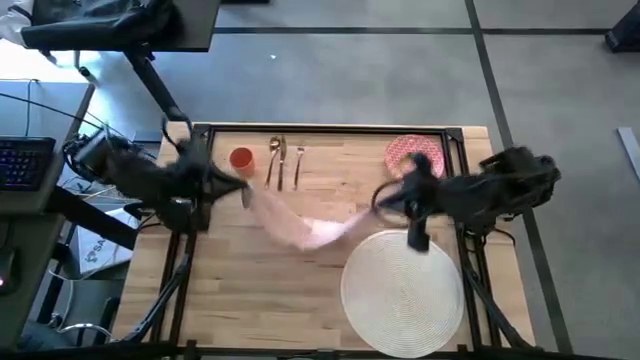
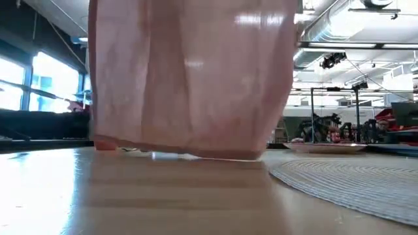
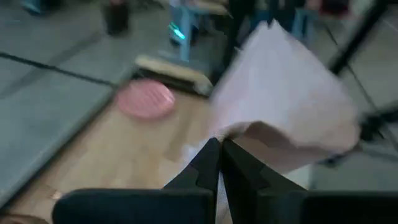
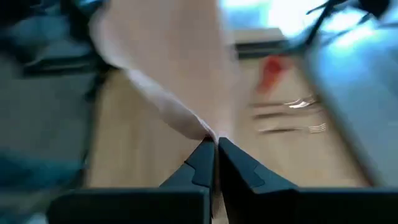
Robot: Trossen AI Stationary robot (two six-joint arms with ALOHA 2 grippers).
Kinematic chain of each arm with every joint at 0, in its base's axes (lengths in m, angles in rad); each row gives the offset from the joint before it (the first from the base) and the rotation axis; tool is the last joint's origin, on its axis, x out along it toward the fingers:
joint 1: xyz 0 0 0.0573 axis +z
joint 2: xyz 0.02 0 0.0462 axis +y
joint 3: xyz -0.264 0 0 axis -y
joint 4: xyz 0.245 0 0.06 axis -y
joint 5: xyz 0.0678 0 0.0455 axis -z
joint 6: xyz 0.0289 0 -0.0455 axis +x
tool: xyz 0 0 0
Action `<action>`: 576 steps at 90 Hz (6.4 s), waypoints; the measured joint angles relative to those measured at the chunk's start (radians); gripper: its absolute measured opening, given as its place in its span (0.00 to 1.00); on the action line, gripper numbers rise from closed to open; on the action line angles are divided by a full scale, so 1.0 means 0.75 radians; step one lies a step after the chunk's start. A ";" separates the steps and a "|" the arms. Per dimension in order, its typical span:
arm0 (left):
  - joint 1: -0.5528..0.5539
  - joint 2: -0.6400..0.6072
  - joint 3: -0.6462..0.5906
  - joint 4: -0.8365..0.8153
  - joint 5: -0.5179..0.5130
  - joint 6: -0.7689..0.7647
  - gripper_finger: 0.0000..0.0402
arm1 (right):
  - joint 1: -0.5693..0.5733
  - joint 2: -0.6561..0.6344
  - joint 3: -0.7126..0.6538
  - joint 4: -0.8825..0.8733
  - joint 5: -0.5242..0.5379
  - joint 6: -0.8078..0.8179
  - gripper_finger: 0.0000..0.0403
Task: Set table place
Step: Fold pink table napkin
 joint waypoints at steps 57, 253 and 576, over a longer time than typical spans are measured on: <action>0.752 0.081 -0.025 0.524 0.089 1.102 0.00 | -0.532 -0.145 -0.149 -0.030 0.675 -0.252 0.00; 0.594 0.003 -0.499 0.249 0.435 0.586 0.00 | -0.148 -0.238 -0.741 -0.118 0.374 0.447 0.00; 0.552 0.022 -0.442 -0.009 0.690 0.476 0.00 | -0.628 0.512 -1.455 1.420 -1.007 0.580 0.24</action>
